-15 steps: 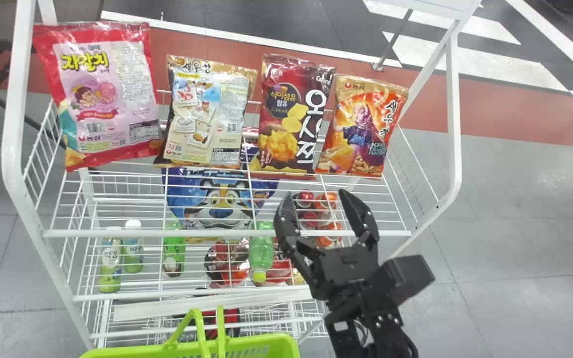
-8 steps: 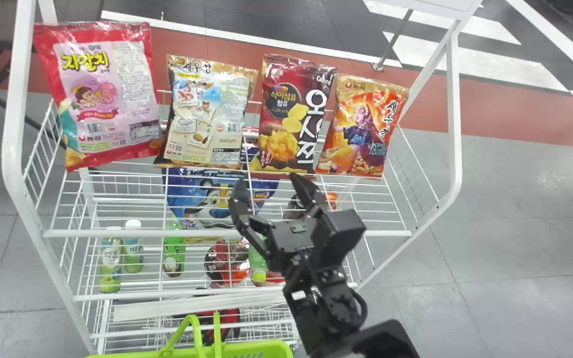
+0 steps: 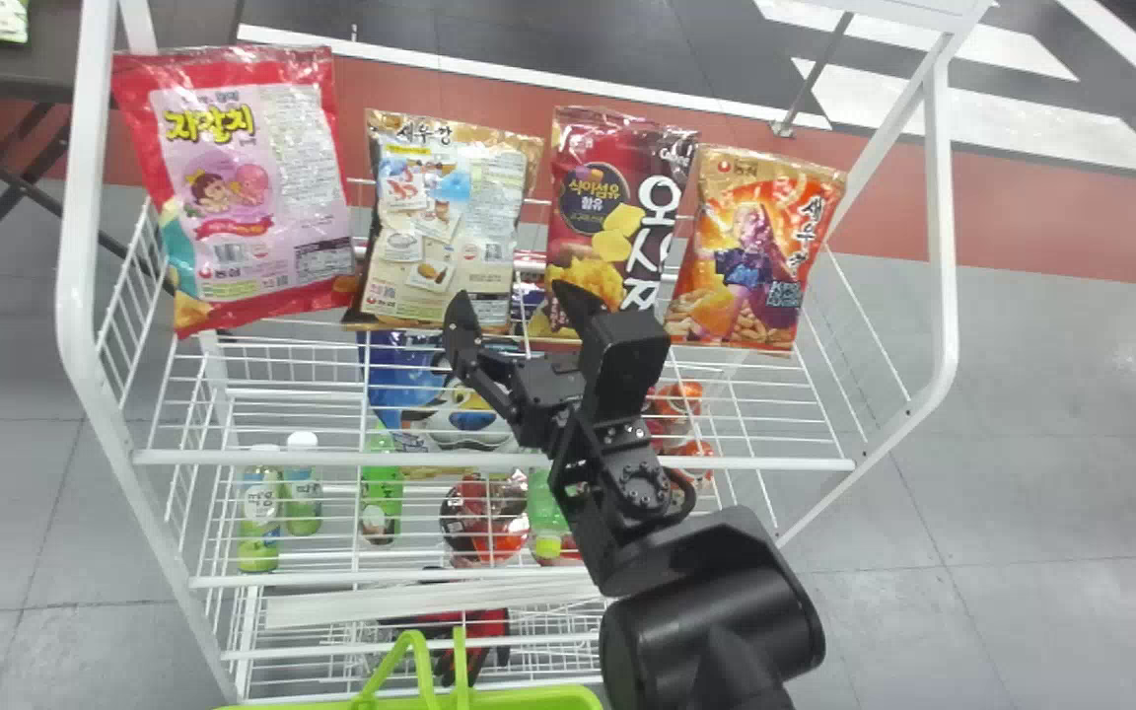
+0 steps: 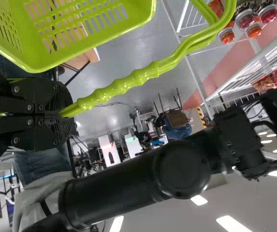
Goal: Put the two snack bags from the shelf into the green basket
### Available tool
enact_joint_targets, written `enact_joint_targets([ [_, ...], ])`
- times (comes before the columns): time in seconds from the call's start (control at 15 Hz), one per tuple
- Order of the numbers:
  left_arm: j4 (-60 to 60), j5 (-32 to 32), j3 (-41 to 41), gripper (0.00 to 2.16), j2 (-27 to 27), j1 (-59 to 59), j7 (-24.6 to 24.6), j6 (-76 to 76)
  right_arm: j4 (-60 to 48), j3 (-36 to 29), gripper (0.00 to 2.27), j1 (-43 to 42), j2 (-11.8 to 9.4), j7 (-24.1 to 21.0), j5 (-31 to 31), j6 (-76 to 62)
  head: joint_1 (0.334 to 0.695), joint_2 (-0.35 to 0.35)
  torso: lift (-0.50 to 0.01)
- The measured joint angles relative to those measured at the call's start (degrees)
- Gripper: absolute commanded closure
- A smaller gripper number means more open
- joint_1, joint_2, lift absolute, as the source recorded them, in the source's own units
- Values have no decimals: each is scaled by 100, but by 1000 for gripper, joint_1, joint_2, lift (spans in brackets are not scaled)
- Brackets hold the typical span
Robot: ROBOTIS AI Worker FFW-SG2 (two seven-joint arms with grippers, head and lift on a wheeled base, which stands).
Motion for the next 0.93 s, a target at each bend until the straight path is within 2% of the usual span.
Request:
enact_joint_targets([
  [0.2, 102, 0, -5, 2111, -15, -140, 12, -1, 368, 7, 174, -405, 38, 79, -213, 35, 695, -261, -6],
  [0.53, 238, 0, -41, 2111, -25, -360, 59, 13, 588, 1, 181, -842, 120, 484, -602, 529, 695, -223, -6],
  [0.8, 290, 0, -39, 2111, -26, -445, 59, 17, 861, 41, 211, -1189, 217, 501, -553, 625, 695, -199, -6],
  [0.87, 301, 1, -30, 2111, -26, -454, 57, 16, 981, 72, 360, -1301, 231, 503, -523, 642, 695, -194, -6],
  [0.93, 310, 10, -18, 2111, -26, -457, 48, 10, 1090, 96, 691, -1394, 236, 530, -498, 689, 695, -185, -6],
])
